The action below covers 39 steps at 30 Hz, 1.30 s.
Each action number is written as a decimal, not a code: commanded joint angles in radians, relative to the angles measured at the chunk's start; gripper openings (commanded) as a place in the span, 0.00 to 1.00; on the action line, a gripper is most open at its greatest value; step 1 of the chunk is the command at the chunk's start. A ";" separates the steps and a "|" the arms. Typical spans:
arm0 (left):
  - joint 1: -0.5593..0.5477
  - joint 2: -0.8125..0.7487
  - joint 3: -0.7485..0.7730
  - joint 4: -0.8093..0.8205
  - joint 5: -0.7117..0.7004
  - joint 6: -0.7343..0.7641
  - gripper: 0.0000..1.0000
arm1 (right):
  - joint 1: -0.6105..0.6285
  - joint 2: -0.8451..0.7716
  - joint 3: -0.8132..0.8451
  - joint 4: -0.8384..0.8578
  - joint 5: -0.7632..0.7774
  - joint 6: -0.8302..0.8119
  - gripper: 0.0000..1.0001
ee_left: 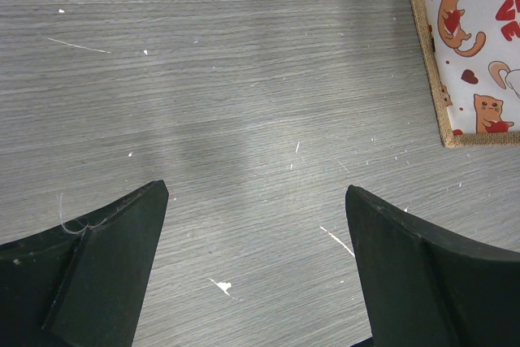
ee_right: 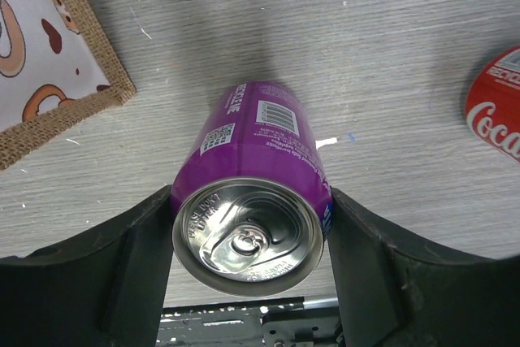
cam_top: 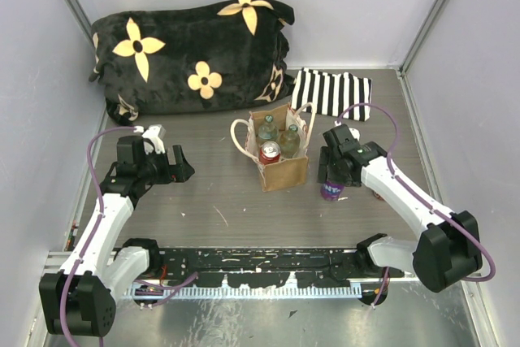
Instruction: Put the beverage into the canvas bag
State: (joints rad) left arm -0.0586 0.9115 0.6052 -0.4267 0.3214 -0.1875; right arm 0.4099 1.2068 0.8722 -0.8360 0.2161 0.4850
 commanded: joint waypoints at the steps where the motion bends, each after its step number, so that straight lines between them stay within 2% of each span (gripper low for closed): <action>1: 0.004 -0.009 -0.006 0.009 0.007 0.005 0.98 | -0.005 -0.038 0.121 -0.012 0.068 -0.005 0.01; 4: 0.004 -0.006 -0.007 0.011 0.008 0.004 0.98 | -0.005 -0.033 0.200 -0.046 0.095 -0.016 0.01; 14: 0.004 -0.008 -0.008 0.016 0.011 0.000 0.98 | -0.014 0.050 0.626 -0.088 0.222 -0.101 0.01; 18: 0.005 -0.010 -0.008 0.016 0.011 0.001 0.98 | -0.014 0.079 0.732 0.042 0.184 -0.158 0.01; 22: 0.005 -0.021 -0.010 0.014 0.005 0.004 0.98 | -0.013 0.138 0.834 0.128 0.036 -0.169 0.01; 26: 0.004 -0.029 -0.012 0.011 0.003 0.006 0.98 | 0.027 0.164 0.858 0.186 -0.060 -0.171 0.01; 30: 0.005 -0.022 -0.010 0.011 0.002 0.008 0.98 | 0.101 0.152 0.829 0.222 -0.060 -0.183 0.01; 35: 0.005 0.000 -0.002 0.009 0.005 0.009 0.98 | 0.220 0.149 0.798 0.184 -0.010 -0.183 0.01; 39: 0.005 0.004 -0.001 0.009 0.006 0.009 0.98 | 0.266 0.124 0.737 0.164 -0.008 -0.162 0.01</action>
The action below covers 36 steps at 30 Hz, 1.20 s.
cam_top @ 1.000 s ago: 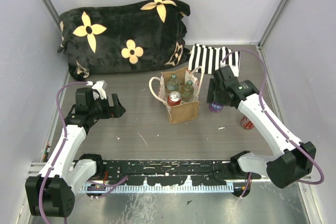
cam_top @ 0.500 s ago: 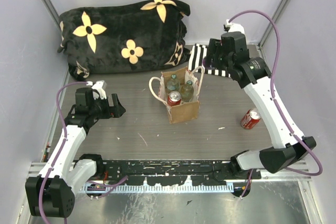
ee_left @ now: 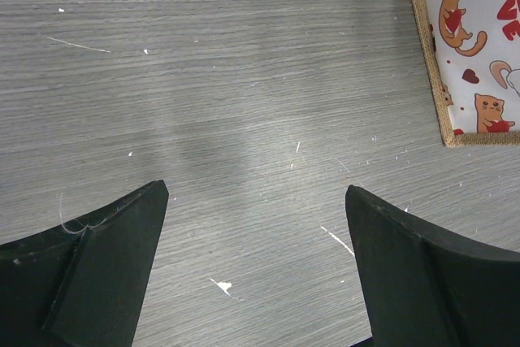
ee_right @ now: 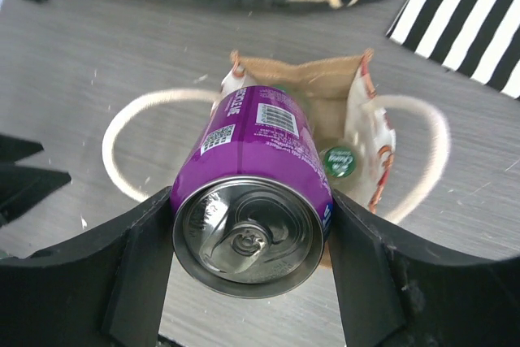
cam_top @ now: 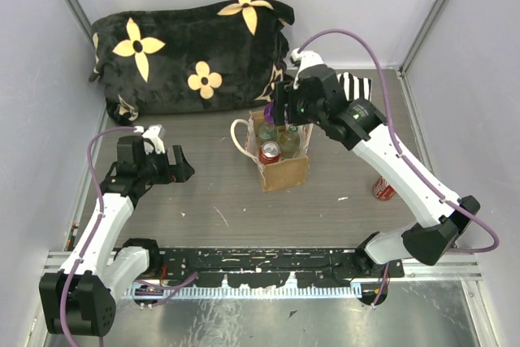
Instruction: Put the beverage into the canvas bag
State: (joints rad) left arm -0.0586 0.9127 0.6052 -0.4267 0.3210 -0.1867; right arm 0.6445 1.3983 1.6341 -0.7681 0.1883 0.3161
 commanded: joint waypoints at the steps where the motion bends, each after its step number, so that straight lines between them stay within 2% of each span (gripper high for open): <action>1: 0.005 0.005 0.000 0.009 0.007 0.008 0.98 | 0.037 -0.075 -0.043 0.091 0.019 0.011 0.01; 15: 0.005 0.023 0.006 0.009 0.008 0.008 0.98 | 0.044 -0.106 -0.212 0.075 0.084 0.017 0.01; 36: 0.005 0.024 0.000 0.030 0.028 -0.001 0.98 | 0.045 0.008 -0.202 -0.014 0.129 0.062 0.01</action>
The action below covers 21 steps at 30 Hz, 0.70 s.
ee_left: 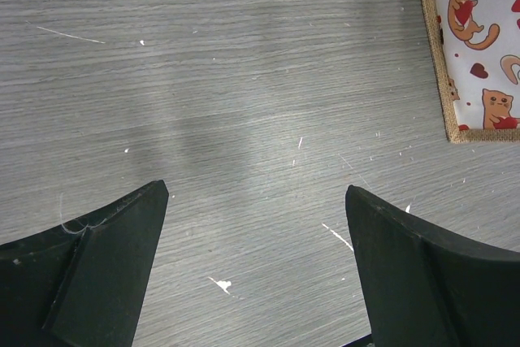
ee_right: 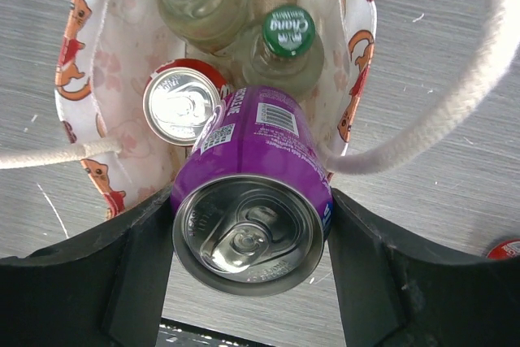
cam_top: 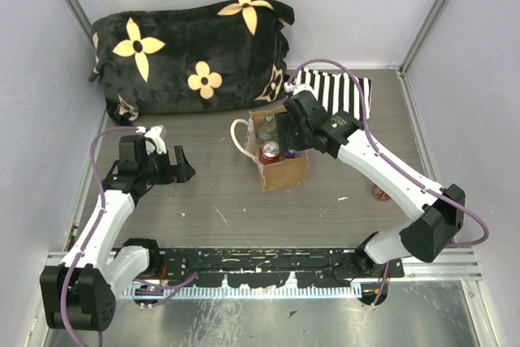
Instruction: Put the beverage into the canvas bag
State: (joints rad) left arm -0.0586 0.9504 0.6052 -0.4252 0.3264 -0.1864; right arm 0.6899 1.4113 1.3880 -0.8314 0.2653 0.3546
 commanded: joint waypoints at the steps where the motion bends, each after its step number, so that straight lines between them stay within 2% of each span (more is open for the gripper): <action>1: 0.005 -0.014 -0.002 0.030 0.024 -0.002 0.98 | -0.001 0.001 0.046 0.045 0.056 0.027 0.01; 11: 0.005 -0.012 -0.006 0.045 0.037 -0.011 0.98 | -0.001 0.067 0.081 -0.040 0.092 0.058 0.01; 21: 0.005 -0.032 -0.014 0.043 0.039 -0.010 0.98 | -0.002 0.127 0.053 -0.021 0.097 0.067 0.01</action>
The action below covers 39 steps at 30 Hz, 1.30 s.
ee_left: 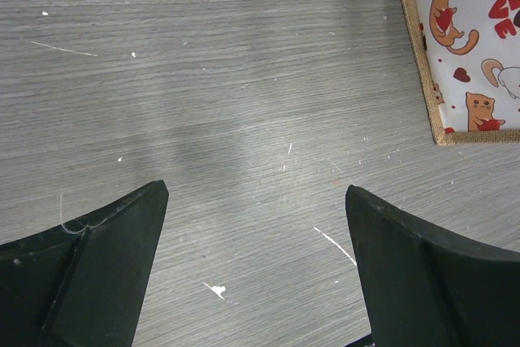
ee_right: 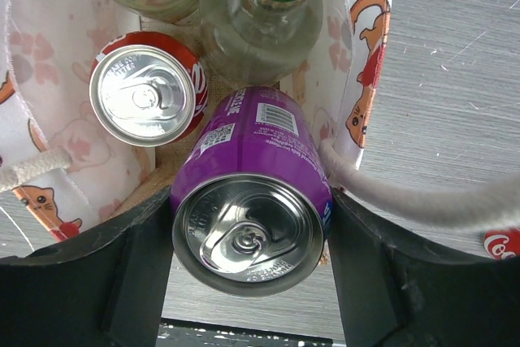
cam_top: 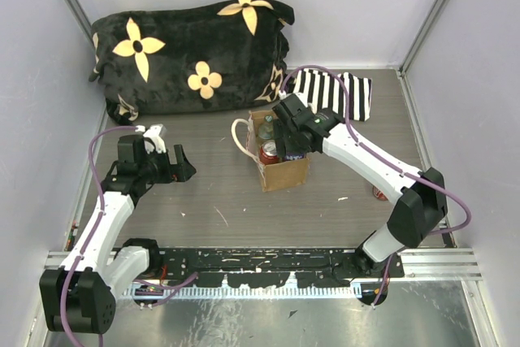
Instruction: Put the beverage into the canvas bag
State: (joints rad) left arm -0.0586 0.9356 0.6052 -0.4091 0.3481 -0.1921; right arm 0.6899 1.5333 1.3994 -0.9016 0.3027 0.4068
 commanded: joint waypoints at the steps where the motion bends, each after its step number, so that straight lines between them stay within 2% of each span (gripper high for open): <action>1: 0.005 -0.016 -0.014 0.027 0.017 -0.005 0.98 | -0.001 0.012 0.042 0.049 0.063 0.015 0.01; 15: 0.005 -0.007 -0.015 0.038 0.026 -0.006 0.98 | -0.004 0.121 0.042 0.060 0.075 0.019 0.02; 17: 0.005 -0.007 -0.015 0.039 0.025 -0.006 0.98 | -0.004 0.135 0.047 0.058 0.074 0.020 0.15; 21: 0.005 -0.013 -0.016 0.039 0.027 -0.006 0.98 | -0.003 0.152 0.058 0.044 0.063 0.017 0.51; 24: 0.005 -0.018 -0.017 0.039 0.026 -0.007 0.98 | -0.004 0.150 0.060 0.041 0.054 0.011 0.68; 29: 0.005 -0.019 -0.019 0.039 0.027 -0.006 0.98 | -0.003 0.138 0.062 0.040 0.049 -0.004 0.82; 39: 0.005 -0.022 -0.019 0.035 0.027 -0.007 0.98 | -0.003 0.107 0.070 0.020 0.051 -0.010 0.83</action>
State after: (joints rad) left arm -0.0586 0.9318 0.6033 -0.4015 0.3588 -0.1932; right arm 0.6907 1.7004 1.4311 -0.8814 0.3218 0.4023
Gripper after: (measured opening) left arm 0.979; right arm 0.834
